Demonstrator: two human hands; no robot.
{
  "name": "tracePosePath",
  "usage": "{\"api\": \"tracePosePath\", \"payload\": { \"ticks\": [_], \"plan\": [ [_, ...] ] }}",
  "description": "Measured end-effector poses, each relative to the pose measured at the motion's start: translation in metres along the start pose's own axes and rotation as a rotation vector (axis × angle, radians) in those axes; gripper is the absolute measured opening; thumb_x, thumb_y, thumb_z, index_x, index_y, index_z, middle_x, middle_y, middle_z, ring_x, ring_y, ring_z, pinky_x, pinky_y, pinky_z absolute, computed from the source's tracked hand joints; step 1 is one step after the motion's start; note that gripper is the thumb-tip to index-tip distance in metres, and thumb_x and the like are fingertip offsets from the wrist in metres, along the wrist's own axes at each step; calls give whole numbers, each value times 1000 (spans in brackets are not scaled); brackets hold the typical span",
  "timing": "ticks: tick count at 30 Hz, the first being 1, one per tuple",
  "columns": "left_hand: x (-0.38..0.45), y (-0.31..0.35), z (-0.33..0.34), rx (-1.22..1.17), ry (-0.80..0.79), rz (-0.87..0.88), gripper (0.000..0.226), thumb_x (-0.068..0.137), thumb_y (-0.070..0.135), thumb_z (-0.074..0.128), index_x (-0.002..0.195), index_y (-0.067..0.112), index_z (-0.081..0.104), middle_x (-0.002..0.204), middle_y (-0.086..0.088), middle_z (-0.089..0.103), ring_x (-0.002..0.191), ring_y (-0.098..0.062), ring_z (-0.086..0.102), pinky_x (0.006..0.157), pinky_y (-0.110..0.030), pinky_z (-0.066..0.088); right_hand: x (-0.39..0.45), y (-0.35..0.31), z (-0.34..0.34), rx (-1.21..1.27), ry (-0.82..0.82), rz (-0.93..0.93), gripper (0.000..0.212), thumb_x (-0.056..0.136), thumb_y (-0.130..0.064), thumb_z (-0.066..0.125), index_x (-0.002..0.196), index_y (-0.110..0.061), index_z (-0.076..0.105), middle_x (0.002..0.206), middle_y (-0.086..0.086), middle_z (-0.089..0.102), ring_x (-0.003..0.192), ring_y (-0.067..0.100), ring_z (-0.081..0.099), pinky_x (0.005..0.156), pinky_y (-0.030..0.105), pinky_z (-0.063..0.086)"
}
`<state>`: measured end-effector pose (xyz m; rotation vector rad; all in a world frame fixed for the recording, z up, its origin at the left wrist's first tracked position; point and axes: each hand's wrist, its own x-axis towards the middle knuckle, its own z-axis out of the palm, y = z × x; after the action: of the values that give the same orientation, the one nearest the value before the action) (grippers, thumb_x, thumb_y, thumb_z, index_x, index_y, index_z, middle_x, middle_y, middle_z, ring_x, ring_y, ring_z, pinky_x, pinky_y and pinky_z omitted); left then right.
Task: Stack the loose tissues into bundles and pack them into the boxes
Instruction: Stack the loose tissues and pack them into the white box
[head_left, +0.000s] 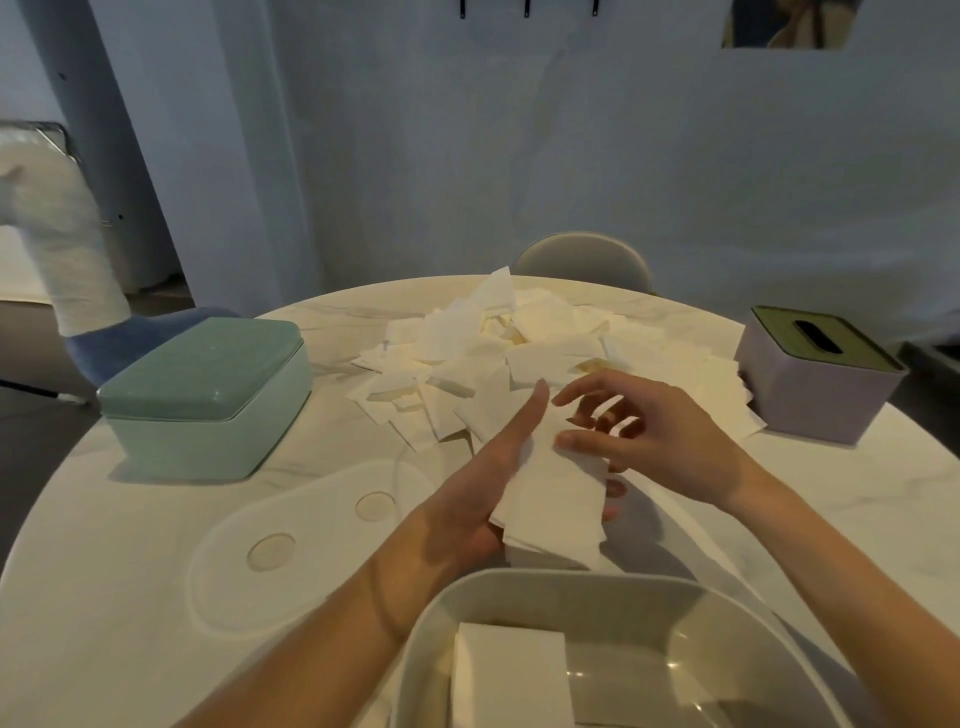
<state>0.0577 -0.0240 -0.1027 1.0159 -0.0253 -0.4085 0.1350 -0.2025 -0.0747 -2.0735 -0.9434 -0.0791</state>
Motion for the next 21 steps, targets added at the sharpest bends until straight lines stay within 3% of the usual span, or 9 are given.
{"api": "tracePosePath", "payload": {
  "ticks": [4,8,13,16,18,21],
  "plan": [
    [3,-2,-4,48,50,7,64,85,68,58,133,26,55,112,-12,72,104,-28,71,92,-41,58,3,11,-11,-41,-85,78,47,71,-53,75,115,-38,66,94,-13,72,81,6,71,80,20,60],
    [3,-5,0,144,58,33,58,83,67,59,121,22,64,107,-12,75,99,-27,73,91,-40,59,4,15,-6,35,-11,72,34,78,-37,82,110,-32,69,78,-12,73,73,5,69,67,9,50],
    [6,-7,2,296,56,62,68,90,70,54,137,21,58,119,-19,73,105,-41,69,84,-41,62,1,12,2,8,-125,40,54,71,-55,78,121,-38,66,113,-21,68,99,-1,64,82,20,57],
    [2,2,-4,362,34,72,56,92,52,69,138,25,53,123,-15,71,110,-40,70,86,-48,62,-1,5,1,28,-184,16,47,77,-49,75,121,-31,69,106,-21,71,97,5,66,83,23,58],
    [2,12,-14,530,125,120,66,79,43,86,132,26,51,123,-9,66,108,-31,70,87,-48,62,0,6,-4,84,-202,83,45,78,-50,75,119,-32,71,105,-21,73,97,8,68,88,26,59],
    [1,23,-32,661,259,252,54,68,23,89,111,11,58,105,-4,68,93,-20,69,83,-39,62,-1,13,-10,151,-235,238,60,68,-62,76,122,-39,68,114,-19,72,105,13,68,95,32,57]
  ]
}}
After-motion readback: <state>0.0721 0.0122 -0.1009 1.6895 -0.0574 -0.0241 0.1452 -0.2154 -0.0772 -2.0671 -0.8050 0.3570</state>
